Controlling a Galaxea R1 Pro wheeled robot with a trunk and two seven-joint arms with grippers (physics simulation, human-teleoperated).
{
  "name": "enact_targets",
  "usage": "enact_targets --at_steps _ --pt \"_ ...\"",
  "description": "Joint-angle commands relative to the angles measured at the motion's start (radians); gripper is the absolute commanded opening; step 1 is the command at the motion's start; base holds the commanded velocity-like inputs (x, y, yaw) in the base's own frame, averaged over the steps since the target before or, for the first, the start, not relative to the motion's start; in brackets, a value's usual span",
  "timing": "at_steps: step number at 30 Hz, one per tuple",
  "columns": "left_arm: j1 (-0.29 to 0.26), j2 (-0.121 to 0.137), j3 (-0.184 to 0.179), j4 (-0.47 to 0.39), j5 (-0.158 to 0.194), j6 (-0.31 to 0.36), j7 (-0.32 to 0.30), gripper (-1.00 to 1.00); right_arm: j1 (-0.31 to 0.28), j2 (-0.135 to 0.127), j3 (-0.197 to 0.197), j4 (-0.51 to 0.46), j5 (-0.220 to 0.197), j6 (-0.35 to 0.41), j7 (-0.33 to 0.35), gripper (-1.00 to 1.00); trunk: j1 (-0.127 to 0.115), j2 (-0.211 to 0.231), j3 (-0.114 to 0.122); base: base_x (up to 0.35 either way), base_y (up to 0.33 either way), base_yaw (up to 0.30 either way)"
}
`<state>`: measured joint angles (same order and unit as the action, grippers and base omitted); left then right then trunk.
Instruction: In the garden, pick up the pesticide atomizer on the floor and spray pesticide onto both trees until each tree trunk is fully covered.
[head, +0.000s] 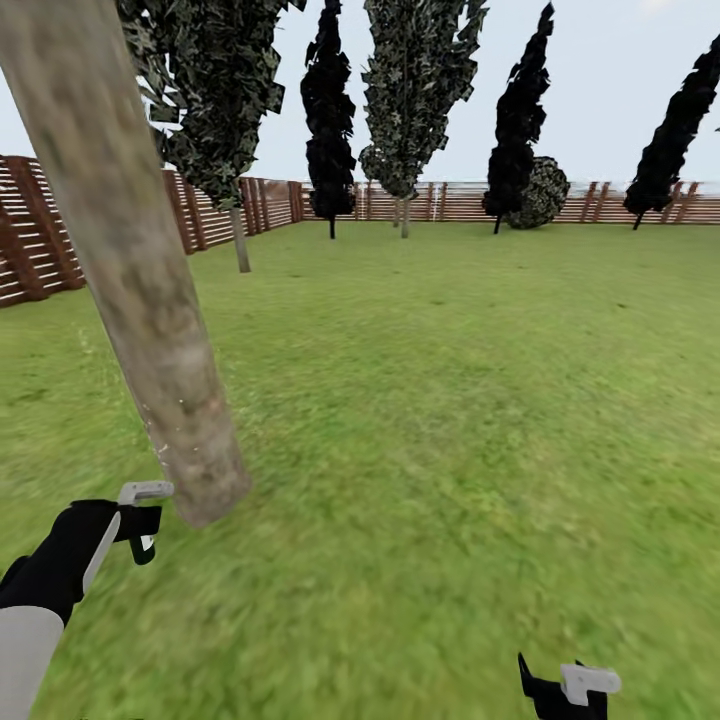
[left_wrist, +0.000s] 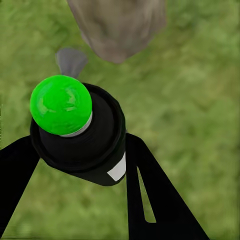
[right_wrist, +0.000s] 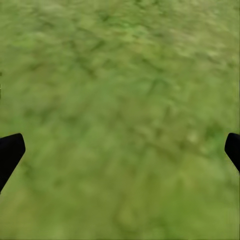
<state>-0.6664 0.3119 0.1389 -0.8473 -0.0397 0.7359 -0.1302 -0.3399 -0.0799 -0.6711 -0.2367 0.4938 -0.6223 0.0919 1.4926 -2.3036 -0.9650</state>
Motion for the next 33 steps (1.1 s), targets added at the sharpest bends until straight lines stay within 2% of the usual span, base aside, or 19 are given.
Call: enact_targets --at_steps 1,9,23,33 --pt "-0.001 -0.001 0.002 -0.001 -0.005 0.005 -0.006 -1.00 -0.001 0.000 -0.008 0.001 0.000 -0.004 0.010 1.00 0.000 0.000 -0.001 0.157 -0.235 0.275" --pt "-0.001 -0.001 0.001 -0.001 -0.003 0.005 -0.006 -1.00 -0.001 0.000 -0.008 0.000 0.000 -0.004 0.010 1.00 0.000 0.000 -0.001 0.158 -0.236 0.264" --pt "-0.001 -0.007 0.002 -0.001 -0.004 0.005 -0.006 -1.00 -0.001 0.000 -0.008 0.000 0.000 -0.004 0.010 1.00 0.000 0.000 -0.001 0.160 -0.236 0.018" --pt "-0.001 -0.005 0.002 -0.002 -0.005 0.005 -0.006 -1.00 -0.001 0.000 -0.008 0.001 0.000 -0.004 0.010 1.00 0.000 0.000 -0.001 0.154 -0.236 0.269"
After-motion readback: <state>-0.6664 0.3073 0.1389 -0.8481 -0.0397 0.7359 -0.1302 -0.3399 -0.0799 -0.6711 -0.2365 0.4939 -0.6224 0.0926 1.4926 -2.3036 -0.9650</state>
